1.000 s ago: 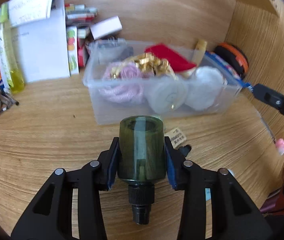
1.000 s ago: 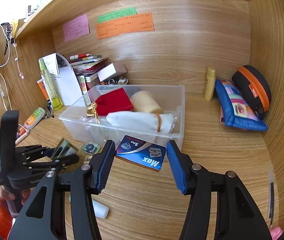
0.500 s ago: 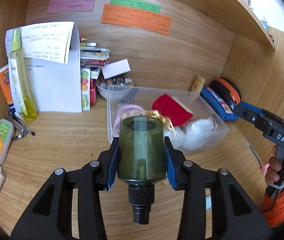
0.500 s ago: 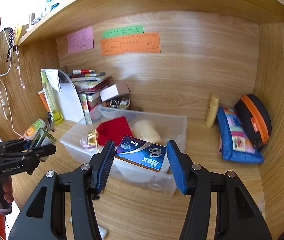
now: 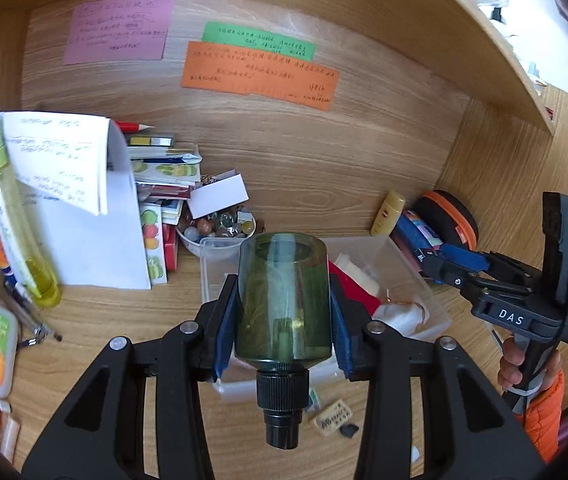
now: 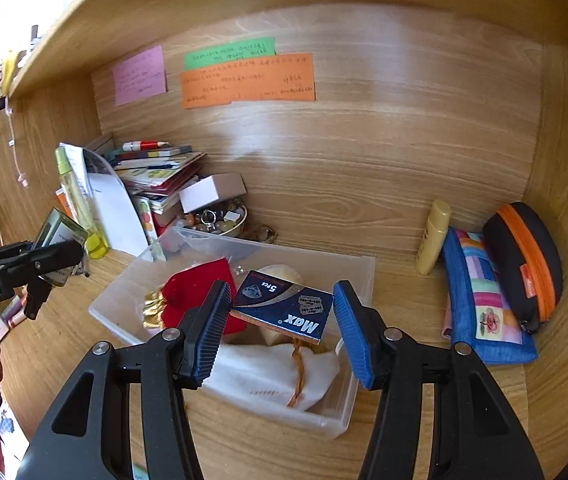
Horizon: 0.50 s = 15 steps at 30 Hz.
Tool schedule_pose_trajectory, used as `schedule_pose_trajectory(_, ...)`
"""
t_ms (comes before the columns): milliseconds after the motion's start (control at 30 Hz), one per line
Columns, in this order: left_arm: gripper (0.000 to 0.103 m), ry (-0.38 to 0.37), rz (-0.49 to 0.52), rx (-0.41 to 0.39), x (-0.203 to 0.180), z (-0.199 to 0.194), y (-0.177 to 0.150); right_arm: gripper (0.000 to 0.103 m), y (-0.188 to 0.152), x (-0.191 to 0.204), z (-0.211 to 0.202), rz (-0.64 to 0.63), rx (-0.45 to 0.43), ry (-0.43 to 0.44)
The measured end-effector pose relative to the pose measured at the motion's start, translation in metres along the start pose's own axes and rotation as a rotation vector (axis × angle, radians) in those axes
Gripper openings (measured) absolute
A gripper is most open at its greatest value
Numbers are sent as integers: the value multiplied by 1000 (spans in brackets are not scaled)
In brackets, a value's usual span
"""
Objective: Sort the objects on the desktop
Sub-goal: 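Lift the Max box and green bottle and carry both over the bin, then open the right tool to drop the Max box in the bin while the left releases the bottle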
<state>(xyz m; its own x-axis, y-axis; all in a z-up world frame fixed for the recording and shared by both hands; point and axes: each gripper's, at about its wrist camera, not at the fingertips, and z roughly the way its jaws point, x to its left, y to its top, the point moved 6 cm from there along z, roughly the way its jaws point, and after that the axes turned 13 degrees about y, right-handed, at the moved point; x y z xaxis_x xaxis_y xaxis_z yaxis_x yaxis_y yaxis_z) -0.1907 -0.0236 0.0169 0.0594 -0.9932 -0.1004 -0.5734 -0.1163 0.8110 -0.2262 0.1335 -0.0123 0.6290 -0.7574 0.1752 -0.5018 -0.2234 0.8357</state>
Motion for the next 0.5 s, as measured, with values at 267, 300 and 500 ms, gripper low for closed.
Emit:
schedule_pose_trajectory(267, 41, 13, 6, 76, -7, 44, -4, 50, 2, -18, 33, 53, 44, 10)
schedule_pose_trajectory(300, 41, 10, 8, 84, -8, 48, -5, 50, 1, -19, 36, 49, 49, 4)
schedule_pose_trajectory(500, 41, 16, -2, 121, -7, 69, -11, 50, -7, -23, 50, 50, 75, 23)
